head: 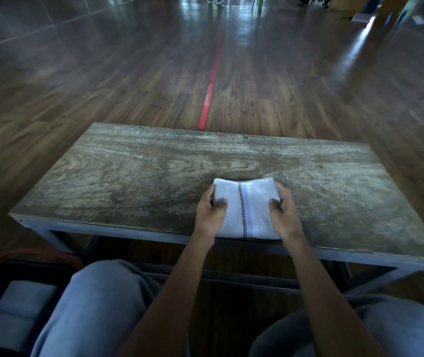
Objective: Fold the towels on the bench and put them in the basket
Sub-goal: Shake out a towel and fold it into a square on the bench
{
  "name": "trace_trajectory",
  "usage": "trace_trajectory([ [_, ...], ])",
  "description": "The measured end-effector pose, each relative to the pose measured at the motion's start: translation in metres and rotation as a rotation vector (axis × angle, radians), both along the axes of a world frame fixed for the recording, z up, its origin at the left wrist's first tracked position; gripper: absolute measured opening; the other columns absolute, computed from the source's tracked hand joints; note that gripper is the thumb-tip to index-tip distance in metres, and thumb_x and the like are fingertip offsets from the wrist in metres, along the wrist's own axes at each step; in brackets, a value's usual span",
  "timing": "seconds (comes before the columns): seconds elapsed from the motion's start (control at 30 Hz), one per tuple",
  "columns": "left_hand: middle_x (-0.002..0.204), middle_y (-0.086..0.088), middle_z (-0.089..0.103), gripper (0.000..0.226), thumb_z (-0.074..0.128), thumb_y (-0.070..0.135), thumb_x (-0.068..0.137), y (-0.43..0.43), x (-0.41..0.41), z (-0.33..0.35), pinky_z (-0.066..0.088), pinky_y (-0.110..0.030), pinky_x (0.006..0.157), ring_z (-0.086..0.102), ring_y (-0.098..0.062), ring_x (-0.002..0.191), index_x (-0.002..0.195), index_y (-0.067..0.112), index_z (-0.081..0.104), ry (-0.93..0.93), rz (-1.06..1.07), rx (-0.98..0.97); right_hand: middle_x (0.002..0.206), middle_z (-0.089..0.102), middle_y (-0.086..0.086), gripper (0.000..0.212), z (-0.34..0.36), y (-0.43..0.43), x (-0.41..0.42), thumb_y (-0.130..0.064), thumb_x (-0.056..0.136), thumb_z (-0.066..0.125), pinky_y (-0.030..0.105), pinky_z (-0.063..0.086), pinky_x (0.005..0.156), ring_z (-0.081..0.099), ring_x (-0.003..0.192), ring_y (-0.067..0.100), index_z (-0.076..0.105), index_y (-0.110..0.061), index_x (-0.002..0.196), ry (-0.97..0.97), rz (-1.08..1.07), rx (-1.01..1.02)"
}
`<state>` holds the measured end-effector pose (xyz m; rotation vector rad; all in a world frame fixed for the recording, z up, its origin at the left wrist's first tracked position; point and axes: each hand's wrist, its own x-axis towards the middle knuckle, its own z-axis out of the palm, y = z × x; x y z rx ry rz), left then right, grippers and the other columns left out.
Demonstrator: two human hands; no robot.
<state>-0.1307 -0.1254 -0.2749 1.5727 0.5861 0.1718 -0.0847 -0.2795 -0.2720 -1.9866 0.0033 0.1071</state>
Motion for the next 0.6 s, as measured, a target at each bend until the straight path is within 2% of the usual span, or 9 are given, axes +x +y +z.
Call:
trace_trajectory([
  [0.1,0.125,0.001,0.053,0.053,0.056,0.018,0.093,-0.008,-0.014,0.003,0.045,-0.018,0.07,0.055,-0.005,0.092,0.143,0.023,0.037,0.002,-0.064,-0.016,0.125,0.051,-0.004,0.036,0.001,-0.013,-0.016,-0.019,0.098,0.042,0.03,0.039,0.095,0.046,0.107,0.012,0.051,-0.029,0.131,0.058,-0.046,0.018],
  [0.2,0.132,0.0,0.05,0.053,0.056,0.015,0.093,-0.008,-0.034,0.009,0.045,-0.023,0.081,0.053,-0.012,0.108,0.143,0.022,0.038,-0.013,-0.063,0.001,0.138,0.047,-0.003,0.032,0.015,-0.019,-0.039,-0.018,0.097,0.046,0.028,0.038,0.093,0.045,0.115,0.01,0.056,-0.025,0.127,0.095,-0.068,0.071],
  [0.33,0.132,0.003,0.049,0.052,0.055,0.013,0.093,0.002,-0.06,0.026,0.043,-0.026,0.088,0.05,-0.012,0.114,0.142,0.02,0.039,-0.08,-0.042,0.033,0.128,0.052,0.015,0.036,0.043,-0.009,-0.07,-0.013,0.097,0.046,0.044,0.047,0.091,0.05,0.115,0.037,0.052,-0.021,0.132,0.081,-0.027,0.104],
  [0.4,0.127,0.004,0.049,0.052,0.054,0.012,0.094,0.013,-0.075,0.039,0.043,-0.026,0.088,0.05,-0.011,0.112,0.142,0.02,0.039,-0.115,-0.013,0.051,0.112,0.059,0.007,0.038,0.056,0.002,-0.081,-0.012,0.097,0.045,0.04,0.051,0.077,0.059,0.094,0.034,0.051,-0.023,0.132,0.06,0.022,0.121],
  [0.43,0.127,0.003,0.049,0.051,0.054,0.011,0.093,0.021,-0.083,0.045,0.043,-0.026,0.088,0.05,-0.011,0.111,0.142,0.019,0.04,-0.133,0.008,0.063,0.103,0.06,0.002,0.038,0.062,0.009,-0.085,-0.012,0.097,0.045,0.032,0.05,0.066,0.058,0.079,0.025,0.052,-0.024,0.131,0.042,0.053,0.128],
  [0.47,0.127,0.002,0.05,0.051,0.055,0.011,0.093,0.03,-0.09,0.051,0.043,-0.025,0.087,0.05,-0.011,0.11,0.141,0.019,0.04,-0.146,0.033,0.077,0.102,0.059,0.0,0.037,0.069,0.017,-0.088,-0.012,0.097,0.045,0.026,0.046,0.061,0.053,0.074,0.018,0.052,-0.026,0.13,0.022,0.086,0.131],
  [0.53,0.126,0.001,0.051,0.05,0.055,0.012,0.093,0.05,-0.106,0.064,0.042,-0.025,0.084,0.051,-0.011,0.109,0.141,0.019,0.04,-0.178,0.095,0.122,0.112,0.057,0.002,0.036,0.085,0.037,-0.094,-0.012,0.098,0.044,0.027,0.045,0.061,0.055,0.082,0.028,0.053,-0.027,0.129,-0.003,0.16,0.14],
  [0.57,0.127,0.0,0.051,0.05,0.056,0.013,0.093,0.061,-0.115,0.071,0.042,-0.025,0.084,0.051,-0.012,0.109,0.14,0.018,0.04,-0.2,0.131,0.146,0.113,0.057,-0.001,0.035,0.095,0.05,-0.098,-0.012,0.098,0.044,0.033,0.049,0.067,0.056,0.095,0.037,0.053,-0.027,0.128,-0.012,0.199,0.143],
  [0.6,0.127,0.0,0.051,0.05,0.056,0.013,0.093,0.072,-0.124,0.078,0.042,-0.026,0.085,0.051,-0.013,0.109,0.14,0.018,0.041,-0.217,0.167,0.168,0.108,0.058,-0.005,0.034,0.105,0.064,-0.102,-0.012,0.098,0.044,0.039,0.05,0.077,0.053,0.107,0.038,0.054,-0.026,0.128,-0.026,0.237,0.142],
])
